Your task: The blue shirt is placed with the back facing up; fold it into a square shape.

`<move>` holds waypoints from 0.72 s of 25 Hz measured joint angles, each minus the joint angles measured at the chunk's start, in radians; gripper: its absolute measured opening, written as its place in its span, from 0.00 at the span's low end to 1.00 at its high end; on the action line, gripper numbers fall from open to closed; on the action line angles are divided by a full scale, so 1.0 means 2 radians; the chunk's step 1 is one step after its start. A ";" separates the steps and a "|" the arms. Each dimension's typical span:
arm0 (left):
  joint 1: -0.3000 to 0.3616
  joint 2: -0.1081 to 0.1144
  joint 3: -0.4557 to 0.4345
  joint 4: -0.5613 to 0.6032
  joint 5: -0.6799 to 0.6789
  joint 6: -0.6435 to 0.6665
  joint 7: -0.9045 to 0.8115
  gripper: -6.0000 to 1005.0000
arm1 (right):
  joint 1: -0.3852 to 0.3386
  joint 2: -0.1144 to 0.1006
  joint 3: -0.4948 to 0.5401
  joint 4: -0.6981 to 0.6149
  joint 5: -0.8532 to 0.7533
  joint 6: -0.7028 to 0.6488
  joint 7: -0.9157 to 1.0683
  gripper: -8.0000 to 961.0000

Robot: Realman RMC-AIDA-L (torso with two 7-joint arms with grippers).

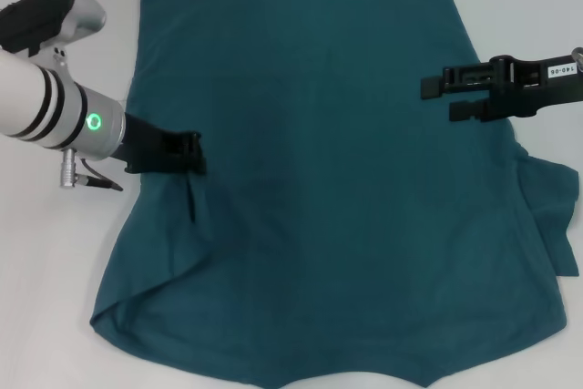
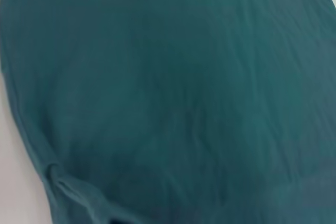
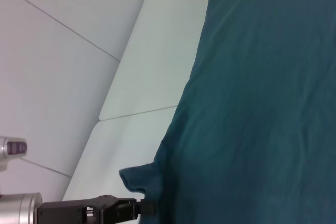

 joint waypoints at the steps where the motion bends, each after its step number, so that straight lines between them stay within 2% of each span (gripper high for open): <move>1: 0.002 -0.001 0.004 0.006 0.000 0.003 0.004 0.10 | 0.000 0.000 0.000 0.000 0.000 0.000 0.000 0.97; 4: 0.012 -0.010 0.009 0.032 -0.005 0.014 0.021 0.10 | 0.000 0.000 0.000 0.000 0.000 0.002 0.000 0.96; 8: 0.025 -0.025 0.006 0.074 -0.026 0.054 0.059 0.18 | 0.000 0.000 -0.003 0.000 -0.002 0.009 -0.001 0.96; 11: 0.047 -0.028 -0.005 0.106 -0.058 0.094 0.080 0.24 | -0.001 0.000 -0.003 0.000 -0.003 0.014 -0.005 0.96; 15: 0.101 -0.019 -0.048 0.125 -0.122 0.136 0.083 0.32 | -0.004 0.000 -0.005 -0.001 -0.004 0.013 -0.029 0.95; 18: 0.148 -0.008 -0.074 0.117 -0.175 0.179 0.096 0.56 | -0.007 -0.001 -0.006 -0.002 -0.004 0.011 -0.039 0.95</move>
